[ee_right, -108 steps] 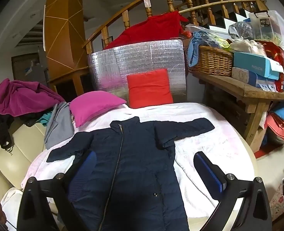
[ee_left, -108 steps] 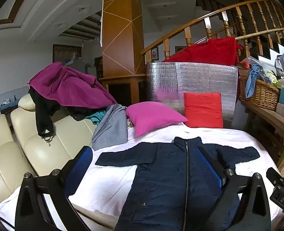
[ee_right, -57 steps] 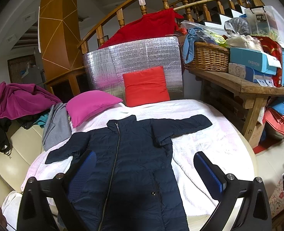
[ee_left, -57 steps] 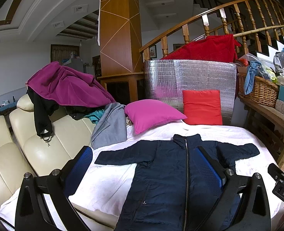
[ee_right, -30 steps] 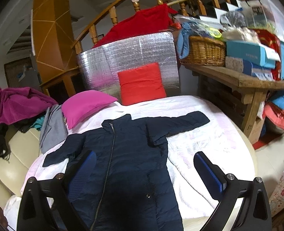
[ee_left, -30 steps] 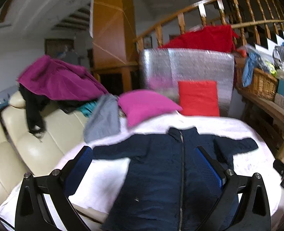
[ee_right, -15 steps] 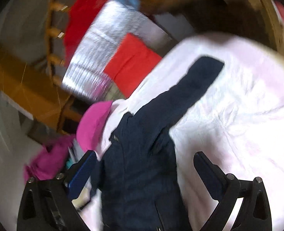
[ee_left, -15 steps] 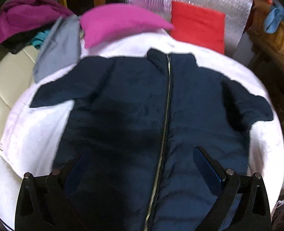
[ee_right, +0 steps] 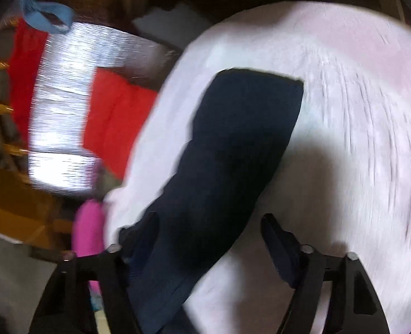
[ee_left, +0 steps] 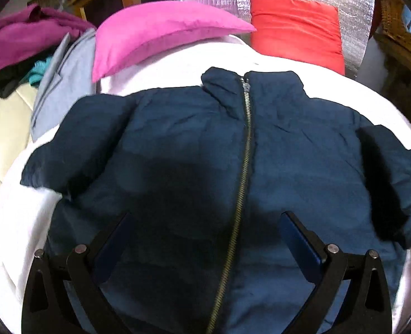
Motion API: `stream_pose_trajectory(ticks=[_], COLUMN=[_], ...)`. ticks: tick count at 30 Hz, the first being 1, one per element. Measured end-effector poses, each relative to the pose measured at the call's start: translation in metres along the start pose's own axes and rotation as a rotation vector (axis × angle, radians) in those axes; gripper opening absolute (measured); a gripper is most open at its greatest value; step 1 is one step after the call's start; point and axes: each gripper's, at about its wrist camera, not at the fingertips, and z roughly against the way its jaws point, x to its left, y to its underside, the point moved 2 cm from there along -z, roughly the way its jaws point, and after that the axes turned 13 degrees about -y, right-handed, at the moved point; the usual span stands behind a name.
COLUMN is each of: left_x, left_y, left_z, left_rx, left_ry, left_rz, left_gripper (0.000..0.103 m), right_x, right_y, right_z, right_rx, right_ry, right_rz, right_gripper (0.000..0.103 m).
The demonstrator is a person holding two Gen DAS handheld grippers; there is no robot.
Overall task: Fold large clothes
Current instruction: 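Grasp a navy jacket sleeve with the right tool and fold it across the body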
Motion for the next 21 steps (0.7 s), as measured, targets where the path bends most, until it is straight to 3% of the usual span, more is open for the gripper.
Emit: stream_pose_trajectory(ticks=[3,5,7,8,13,18,21], left_x=[0.001,0.007,0.017,0.021,0.052,0.079,0.096], left_y=[-0.004,-0.008,-0.013,-0.014,-0.025,-0.033,-0.037], left_z=[-0.010,-0.016,-0.022,-0.023,-0.026,-0.021,-0.021], left_rx=[0.011,0.020,0.026,0.027,0.003,-0.037,-0.045], left_ry=[0.005,0.003,-0.006,-0.014,-0.068,-0.114,-0.157], left_rz=[-0.027,-0.024,-0.001,0.011,0.087,0.150,0.197], left_gripper=[0.103,0.103,0.103,0.103,0.103,0.103,0.103], right_x=[0.006,0.015,0.021,0.024,0.067,0.145,0.181], right_y=[-0.013,-0.018,-0.016,-0.013,0.020,0.089,0.134], right_z=[-0.010,-0.019,-0.026,-0.027,-0.003,-0.003,-0.020], right_rx=[-0.051,-0.082,-0.071,-0.063,-0.133,-0.051,0.028], right_ry=[0.036,0.092,0.120,0.104,-0.079,-0.262,-0.323], right_rz=[0.047,0.112,0.156,0.161,0.242,0.404,0.463], right_gripper=[0.069,0.057,0.027,0.023,0.021,0.021,0.021])
